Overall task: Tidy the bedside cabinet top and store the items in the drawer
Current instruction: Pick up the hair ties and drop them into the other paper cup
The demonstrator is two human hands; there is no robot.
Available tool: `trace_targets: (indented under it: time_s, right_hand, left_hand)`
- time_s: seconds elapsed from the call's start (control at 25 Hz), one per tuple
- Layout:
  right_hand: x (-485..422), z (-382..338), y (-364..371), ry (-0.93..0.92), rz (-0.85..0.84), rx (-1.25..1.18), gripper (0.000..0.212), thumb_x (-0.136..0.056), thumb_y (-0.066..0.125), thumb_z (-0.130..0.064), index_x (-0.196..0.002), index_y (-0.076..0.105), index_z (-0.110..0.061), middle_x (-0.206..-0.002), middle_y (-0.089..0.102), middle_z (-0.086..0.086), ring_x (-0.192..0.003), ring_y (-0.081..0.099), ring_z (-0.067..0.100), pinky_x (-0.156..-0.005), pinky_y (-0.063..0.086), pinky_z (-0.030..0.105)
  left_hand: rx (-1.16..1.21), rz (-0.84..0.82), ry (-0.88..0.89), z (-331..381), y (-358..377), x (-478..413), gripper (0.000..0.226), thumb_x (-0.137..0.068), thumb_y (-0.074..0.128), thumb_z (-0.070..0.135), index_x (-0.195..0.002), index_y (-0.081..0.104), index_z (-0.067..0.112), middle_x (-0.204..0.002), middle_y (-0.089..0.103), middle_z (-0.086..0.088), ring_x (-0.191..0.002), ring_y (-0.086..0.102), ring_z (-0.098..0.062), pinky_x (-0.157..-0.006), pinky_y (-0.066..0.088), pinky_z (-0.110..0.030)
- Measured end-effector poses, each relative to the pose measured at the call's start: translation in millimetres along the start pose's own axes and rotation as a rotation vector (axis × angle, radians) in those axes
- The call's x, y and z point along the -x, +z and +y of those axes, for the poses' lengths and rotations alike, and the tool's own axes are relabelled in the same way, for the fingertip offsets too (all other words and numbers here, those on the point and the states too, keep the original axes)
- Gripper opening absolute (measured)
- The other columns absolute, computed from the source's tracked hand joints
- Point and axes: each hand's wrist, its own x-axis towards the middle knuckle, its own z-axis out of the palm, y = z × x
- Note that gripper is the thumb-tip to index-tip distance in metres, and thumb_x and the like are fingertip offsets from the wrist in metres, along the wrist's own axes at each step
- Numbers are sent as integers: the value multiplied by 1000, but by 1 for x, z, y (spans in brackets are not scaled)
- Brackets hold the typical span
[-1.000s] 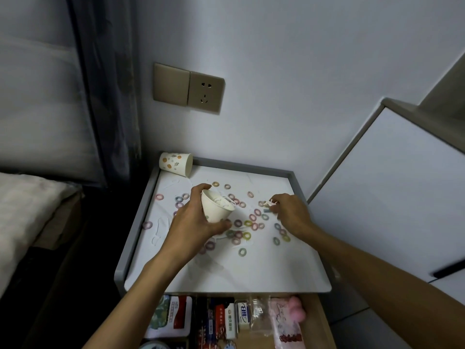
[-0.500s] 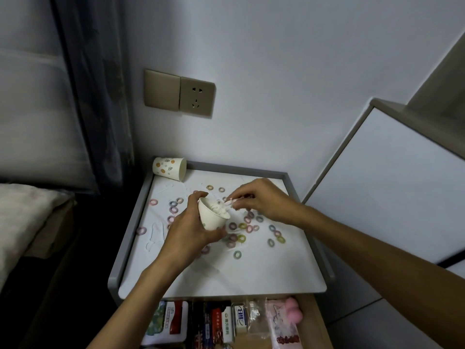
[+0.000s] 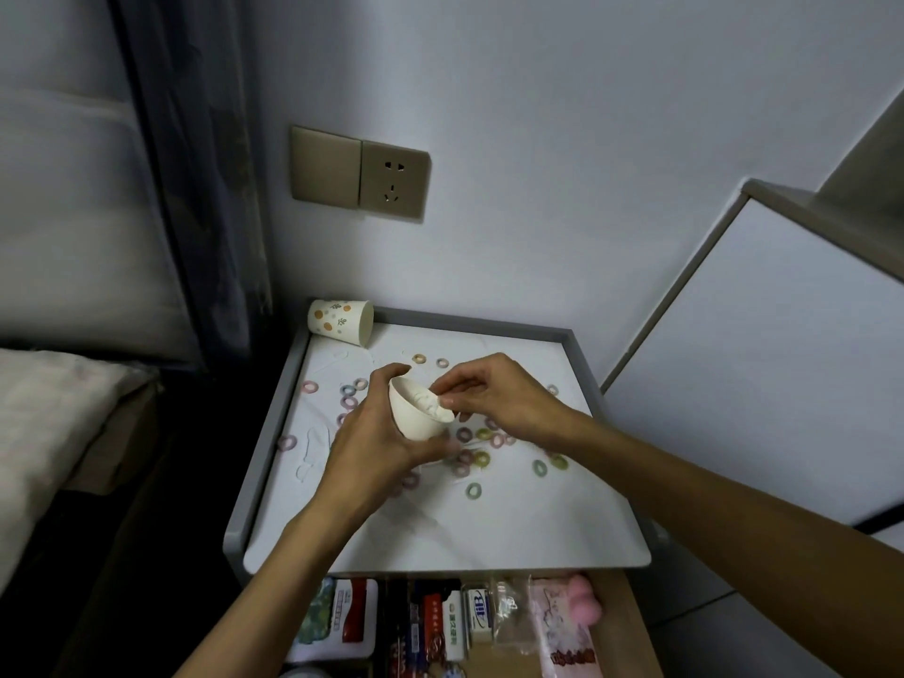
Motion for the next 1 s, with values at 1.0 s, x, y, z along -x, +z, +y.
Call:
trace_targets:
  time_s: [1.0]
  right_hand:
    - [8, 106, -20, 133, 257, 594, 24, -83, 75, -19, -107, 73, -17, -107, 61, -3, -95, 54, 13, -77, 47, 20]
  left_hand:
    - [-9, 44, -32, -1, -9, -2, 89, -59, 89, 42, -131, 37, 39, -114, 61, 2, -98, 61, -23, -80, 56, -43]
